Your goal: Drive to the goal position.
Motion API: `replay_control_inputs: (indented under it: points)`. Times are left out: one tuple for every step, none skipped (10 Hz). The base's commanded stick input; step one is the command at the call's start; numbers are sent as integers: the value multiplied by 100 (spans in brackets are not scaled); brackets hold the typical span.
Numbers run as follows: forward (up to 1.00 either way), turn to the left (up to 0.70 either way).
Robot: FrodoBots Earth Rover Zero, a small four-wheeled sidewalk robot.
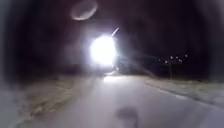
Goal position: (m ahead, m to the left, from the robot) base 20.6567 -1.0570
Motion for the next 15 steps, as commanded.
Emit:
replay_control_inputs:
  points:
    - [100,-5]
    - [100,-4]
    - [100,-3]
    - [100,0]
    - [100,0]
    - [100,0]
    - [100,0]
    - [100,0]
    - [100,0]
    - [100,0]
    - [100,0]
    - [100,0]
    - [100,0]
    - [100,0]
    - [100,0]
